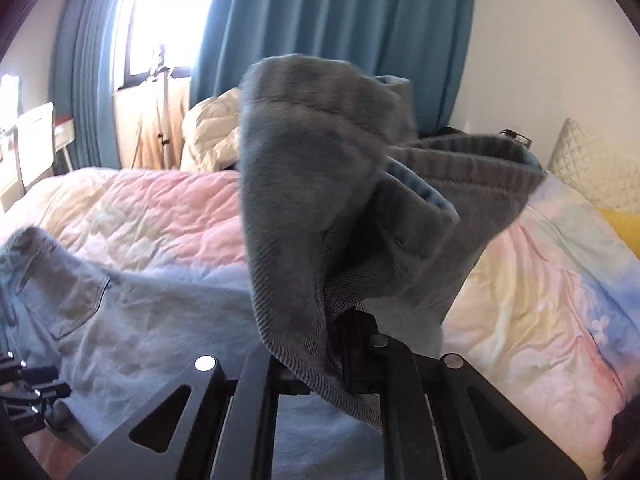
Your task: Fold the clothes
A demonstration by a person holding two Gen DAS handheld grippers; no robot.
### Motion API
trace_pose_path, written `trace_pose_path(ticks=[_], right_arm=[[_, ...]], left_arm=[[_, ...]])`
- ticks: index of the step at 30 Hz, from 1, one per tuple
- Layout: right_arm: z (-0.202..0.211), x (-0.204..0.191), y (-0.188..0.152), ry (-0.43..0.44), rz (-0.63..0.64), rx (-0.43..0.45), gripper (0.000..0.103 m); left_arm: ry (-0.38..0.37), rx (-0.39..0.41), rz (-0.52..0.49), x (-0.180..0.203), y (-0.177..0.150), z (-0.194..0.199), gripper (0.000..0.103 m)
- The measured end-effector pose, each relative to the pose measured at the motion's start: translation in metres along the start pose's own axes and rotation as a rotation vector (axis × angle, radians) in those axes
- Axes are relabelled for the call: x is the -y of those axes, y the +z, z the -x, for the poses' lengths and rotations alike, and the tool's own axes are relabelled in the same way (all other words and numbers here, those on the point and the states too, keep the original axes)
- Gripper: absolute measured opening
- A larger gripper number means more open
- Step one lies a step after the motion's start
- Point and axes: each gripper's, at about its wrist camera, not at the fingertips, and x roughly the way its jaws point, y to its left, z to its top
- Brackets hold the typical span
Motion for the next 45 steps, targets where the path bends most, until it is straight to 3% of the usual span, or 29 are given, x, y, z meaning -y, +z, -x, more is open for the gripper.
trace_pose_path(ticks=[4, 7, 13, 17, 21, 24, 28, 30, 31, 38, 41, 45], right_arm=[[-0.032, -0.068, -0.042, 0.039, 0.175, -0.194, 0.008], [-0.051, -0.096, -0.071, 0.016, 0.289, -0.308, 0.009], [-0.027, -0.096, -0.068, -0.005, 0.247, -0.197, 0.009], [0.004, -0.114, -0.069, 0.039, 0.277, -0.116, 0.009], [0.008, -0.148, -0.093, 0.053, 0.419, -0.165, 0.009], [0.006, -0.151, -0.095, 0.068, 0.405, -0.173, 0.012], [0.018, -0.134, -0.081, 0.156, 0.286, -0.179, 0.020], [0.029, -0.125, -0.079, 0.242, 0.222, -0.203, 0.036], [0.036, -0.123, -0.081, 0.274, 0.196, -0.211, 0.039], [0.079, -0.091, -0.078, 0.460, -0.012, -0.142, 0.040], [0.070, -0.080, -0.070, 0.451, -0.058, -0.119, 0.040], [0.042, -0.075, -0.063, 0.505, -0.117, -0.167, 0.040]], left_arm=[[-0.049, -0.003, 0.060, -0.012, 0.000, 0.000, 0.030], [-0.067, 0.001, 0.087, -0.015, 0.000, 0.002, 0.030], [-0.103, 0.030, 0.161, -0.029, 0.005, 0.008, 0.030], [-0.160, 0.066, 0.237, -0.042, 0.007, 0.018, 0.030], [-0.203, 0.096, 0.293, -0.052, 0.008, 0.021, 0.030], [-0.244, 0.103, 0.316, -0.054, 0.009, 0.021, 0.030], [-0.286, 0.122, 0.316, -0.053, 0.010, 0.023, 0.030], [-0.305, 0.134, 0.307, -0.050, 0.010, 0.026, 0.030], [-0.316, 0.139, 0.298, -0.048, 0.010, 0.027, 0.030], [-0.395, 0.163, 0.224, -0.029, 0.012, 0.032, 0.030], [-0.432, 0.164, 0.193, -0.018, 0.013, 0.032, 0.030], [-0.456, 0.167, 0.139, -0.005, 0.019, 0.026, 0.030]])
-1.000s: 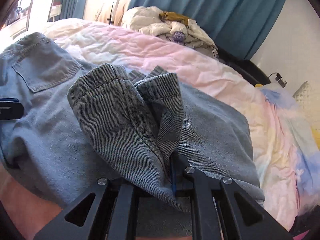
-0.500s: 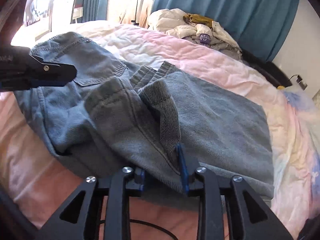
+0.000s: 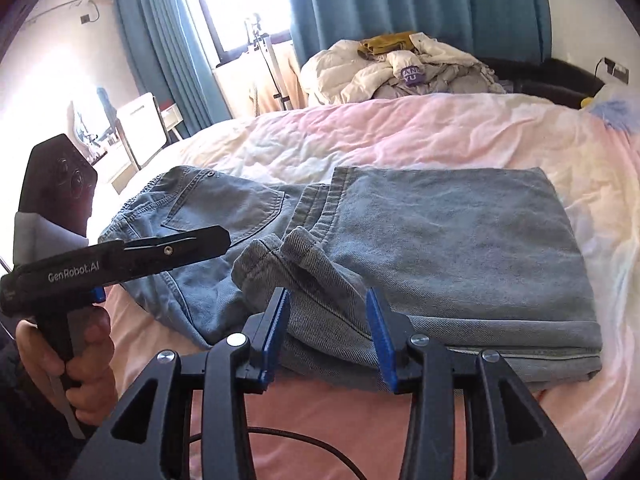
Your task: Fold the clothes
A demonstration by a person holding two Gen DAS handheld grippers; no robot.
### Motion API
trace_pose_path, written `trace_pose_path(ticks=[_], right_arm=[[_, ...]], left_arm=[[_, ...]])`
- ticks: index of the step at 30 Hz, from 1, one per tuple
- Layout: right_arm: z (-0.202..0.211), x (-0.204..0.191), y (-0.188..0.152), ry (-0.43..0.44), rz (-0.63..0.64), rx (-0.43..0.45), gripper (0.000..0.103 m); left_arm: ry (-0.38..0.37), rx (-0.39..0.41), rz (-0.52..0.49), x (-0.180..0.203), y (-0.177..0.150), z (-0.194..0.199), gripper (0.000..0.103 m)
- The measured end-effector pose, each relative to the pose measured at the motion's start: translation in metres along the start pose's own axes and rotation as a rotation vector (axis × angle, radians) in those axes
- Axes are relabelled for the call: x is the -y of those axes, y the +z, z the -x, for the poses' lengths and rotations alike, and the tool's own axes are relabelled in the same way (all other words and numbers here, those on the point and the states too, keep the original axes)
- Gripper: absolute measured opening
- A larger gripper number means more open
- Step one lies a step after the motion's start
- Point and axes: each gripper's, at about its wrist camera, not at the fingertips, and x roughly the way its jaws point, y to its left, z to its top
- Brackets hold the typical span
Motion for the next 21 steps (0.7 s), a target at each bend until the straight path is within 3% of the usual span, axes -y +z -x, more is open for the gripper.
trace_pose_path(ticks=[7, 11, 13, 15, 21], right_arm=[[-0.029, 0.011, 0.014, 0.028, -0.008, -0.017, 0.040], [-0.038, 0.018, 0.013, 0.105, -0.062, -0.022, 0.038], [-0.037, 0.017, 0.013, 0.126, -0.065, -0.011, 0.027], [-0.031, 0.013, 0.013, 0.141, -0.051, 0.013, 0.010], [-0.004, -0.008, 0.014, 0.164, 0.050, 0.128, 0.005]], left_arm=[[0.014, -0.097, -0.034, -0.005, -0.004, -0.034, 0.030], [0.047, -0.129, -0.011, -0.013, -0.007, -0.043, 0.030], [0.097, -0.171, -0.003, -0.016, -0.011, -0.049, 0.030], [0.117, -0.191, 0.011, -0.020, -0.016, -0.050, 0.030], [0.147, -0.201, 0.018, -0.019, -0.020, -0.044, 0.030]])
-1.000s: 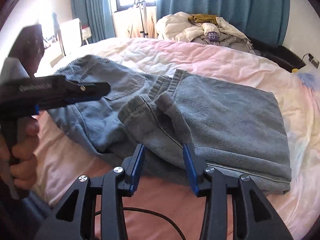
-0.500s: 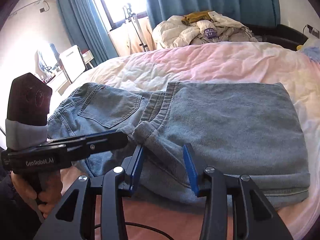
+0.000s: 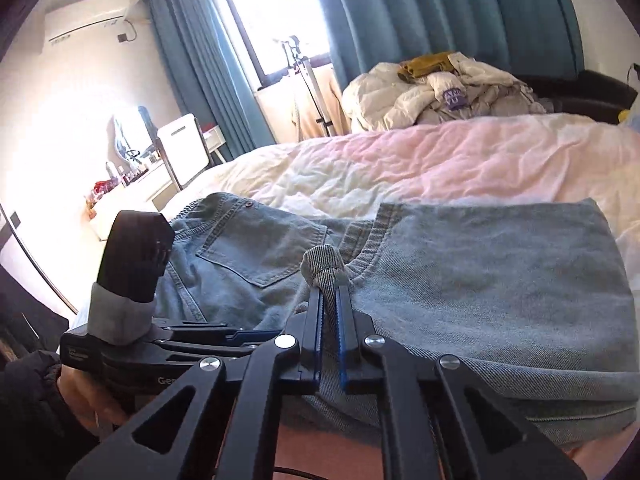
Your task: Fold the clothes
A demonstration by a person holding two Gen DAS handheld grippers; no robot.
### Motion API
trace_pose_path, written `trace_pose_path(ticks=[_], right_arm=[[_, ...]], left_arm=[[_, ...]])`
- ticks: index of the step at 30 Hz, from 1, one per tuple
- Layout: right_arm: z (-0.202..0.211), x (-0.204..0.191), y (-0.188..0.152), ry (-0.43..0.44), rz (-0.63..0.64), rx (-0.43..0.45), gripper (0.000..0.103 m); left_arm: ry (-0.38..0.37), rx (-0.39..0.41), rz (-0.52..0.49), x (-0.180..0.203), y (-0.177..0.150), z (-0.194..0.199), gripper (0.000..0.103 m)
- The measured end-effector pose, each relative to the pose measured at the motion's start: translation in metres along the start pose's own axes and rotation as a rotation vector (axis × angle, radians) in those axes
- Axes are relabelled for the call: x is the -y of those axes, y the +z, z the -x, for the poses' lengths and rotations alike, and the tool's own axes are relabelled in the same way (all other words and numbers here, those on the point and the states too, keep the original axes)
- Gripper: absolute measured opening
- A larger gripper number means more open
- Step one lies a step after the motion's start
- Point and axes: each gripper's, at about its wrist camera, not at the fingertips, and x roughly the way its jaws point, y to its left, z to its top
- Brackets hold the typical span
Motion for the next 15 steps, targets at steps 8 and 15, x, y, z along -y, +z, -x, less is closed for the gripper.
trace_pose_path(ticks=[8, 15], right_arm=[[-0.036, -0.006, -0.017, -0.025, 0.021, -0.207, 0.005], [-0.050, 0.006, -0.031, -0.020, -0.043, -0.277, 0.007]], left_arm=[[-0.078, 0.061, 0.055, -0.007, -0.005, 0.036, 0.030], [-0.064, 0.109, 0.039, -0.003, 0.001, 0.039, 0.030]])
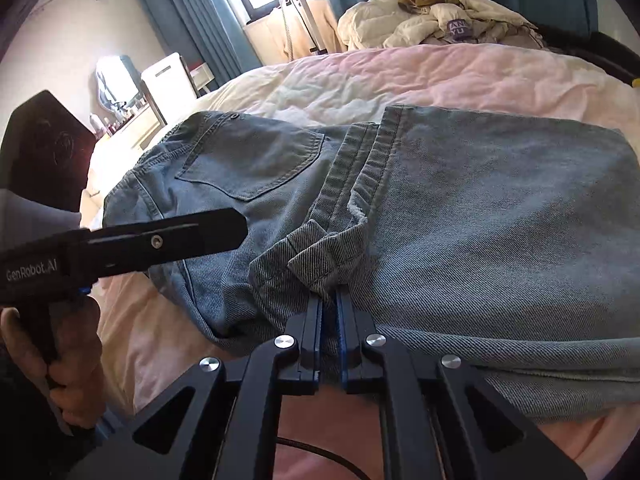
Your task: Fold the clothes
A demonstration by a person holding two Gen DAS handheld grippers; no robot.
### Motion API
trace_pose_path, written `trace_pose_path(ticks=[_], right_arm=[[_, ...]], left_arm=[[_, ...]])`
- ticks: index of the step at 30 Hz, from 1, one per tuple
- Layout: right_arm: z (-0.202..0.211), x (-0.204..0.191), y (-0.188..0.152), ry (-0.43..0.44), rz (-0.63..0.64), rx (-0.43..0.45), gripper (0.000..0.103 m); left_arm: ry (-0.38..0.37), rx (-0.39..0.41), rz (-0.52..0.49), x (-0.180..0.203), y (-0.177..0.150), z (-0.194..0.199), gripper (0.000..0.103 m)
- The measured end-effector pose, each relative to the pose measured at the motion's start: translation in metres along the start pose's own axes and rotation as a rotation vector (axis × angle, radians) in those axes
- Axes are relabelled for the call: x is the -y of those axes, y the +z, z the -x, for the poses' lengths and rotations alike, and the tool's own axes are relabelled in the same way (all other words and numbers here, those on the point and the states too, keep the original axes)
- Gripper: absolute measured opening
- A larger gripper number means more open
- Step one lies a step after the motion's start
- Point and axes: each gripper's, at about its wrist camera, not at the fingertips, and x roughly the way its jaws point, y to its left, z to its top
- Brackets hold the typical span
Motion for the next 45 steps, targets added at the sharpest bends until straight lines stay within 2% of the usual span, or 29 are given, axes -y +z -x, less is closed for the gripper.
trace_pose_path(ticks=[3, 7, 9, 15, 17, 18, 19, 22, 24, 28, 36, 45], right_arm=[[0.002, -0.001, -0.002, -0.011, -0.005, 0.008, 0.010], [0.010, -0.008, 0.000, -0.024, 0.016, 0.042, 0.014], [0.014, -0.008, 0.001, -0.011, 0.004, 0.064, 0.019], [0.024, 0.000, 0.007, 0.007, -0.053, 0.115, 0.020], [0.025, 0.004, 0.007, 0.012, -0.077, 0.117, 0.020], [0.026, 0.005, 0.007, 0.006, -0.081, 0.117, 0.020], [0.027, 0.005, 0.006, -0.001, -0.081, 0.119, 0.020], [0.028, 0.005, 0.004, -0.020, -0.079, 0.123, 0.020], [0.029, 0.004, 0.002, -0.033, -0.073, 0.122, 0.020], [0.030, 0.005, -0.001, -0.049, -0.071, 0.115, 0.020], [0.028, 0.008, -0.001, -0.058, -0.090, 0.105, 0.020], [0.017, 0.009, -0.002, -0.060, -0.105, 0.076, 0.020]], left_arm=[[0.047, -0.005, 0.011, -0.003, 0.001, 0.002, 0.030], [0.097, 0.019, 0.077, -0.016, 0.002, 0.019, 0.030], [0.143, 0.042, 0.103, -0.021, 0.003, 0.032, 0.030], [0.194, 0.135, 0.217, -0.043, -0.007, 0.082, 0.030], [0.221, 0.173, 0.271, -0.055, -0.015, 0.097, 0.037], [0.238, 0.194, 0.302, -0.060, -0.018, 0.104, 0.051], [0.261, 0.218, 0.339, -0.066, -0.022, 0.110, 0.059], [0.307, 0.255, 0.426, -0.080, -0.028, 0.122, 0.069], [0.311, 0.268, 0.471, -0.087, -0.030, 0.127, 0.073], [0.312, 0.261, 0.536, -0.100, -0.032, 0.124, 0.074], [0.231, 0.234, 0.684, -0.130, -0.035, 0.111, 0.074], [0.327, 0.223, 0.683, -0.113, -0.041, 0.113, 0.074]])
